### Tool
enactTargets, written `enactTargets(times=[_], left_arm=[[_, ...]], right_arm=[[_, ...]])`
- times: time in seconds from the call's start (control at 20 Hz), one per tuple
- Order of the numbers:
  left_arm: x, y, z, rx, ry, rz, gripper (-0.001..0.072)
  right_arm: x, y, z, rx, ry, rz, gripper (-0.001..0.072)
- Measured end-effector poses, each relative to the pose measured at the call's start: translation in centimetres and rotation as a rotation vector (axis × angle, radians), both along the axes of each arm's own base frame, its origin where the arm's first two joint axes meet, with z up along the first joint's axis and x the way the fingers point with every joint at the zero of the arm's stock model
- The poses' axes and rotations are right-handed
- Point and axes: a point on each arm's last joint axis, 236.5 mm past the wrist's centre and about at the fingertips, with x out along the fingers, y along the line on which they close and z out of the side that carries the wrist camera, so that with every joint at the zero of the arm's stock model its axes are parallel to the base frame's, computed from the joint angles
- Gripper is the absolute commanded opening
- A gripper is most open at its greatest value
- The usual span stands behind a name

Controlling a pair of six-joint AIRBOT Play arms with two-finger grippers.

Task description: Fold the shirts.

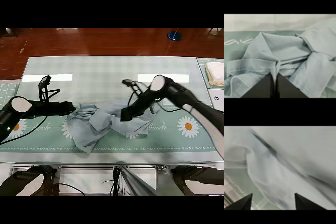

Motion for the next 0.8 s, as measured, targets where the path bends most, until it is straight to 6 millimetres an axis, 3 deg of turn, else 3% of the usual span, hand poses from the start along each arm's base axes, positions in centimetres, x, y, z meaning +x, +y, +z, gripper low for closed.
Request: enactTargets(times=[0.3, 0.55, 0.6, 0.7, 0.75, 0.8], left_arm=[[0.0, 0.0, 0.0, 0.006, -0.007, -0.012, 0.0031], [0.0, 0.0, 0.0, 0.008, -0.011, -0.017, 0.0031], [0.0, 0.0, 0.0, 0.008, -0.011, -0.018, 0.0032], [0.0, 0.0, 0.0, 0.008, -0.011, -0.018, 0.0031], [0.0, 0.0, 0.0, 0.008, -0.01, -0.018, 0.0031], [0.0, 0.0, 0.0, 0.008, -0.01, -0.018, 0.0031]], right_arm=[[-1.2, 5.1, -1.0, 0.08, 0.002, 0.003, 0.0594], [0.2, 6.7, -1.8, 0.085, -0.029, -0.092, 0.0588], [0.3, 6.7, -2.2, 0.077, -0.023, -0.109, 0.0553], [0.4, 6.5, -3.5, 0.049, -0.006, -0.129, 0.0303], [0.5, 6.4, -4.1, 0.035, -0.001, -0.141, 0.0098], [0.6, 6.2, -4.7, 0.02, 0.003, -0.148, 0.0024]])
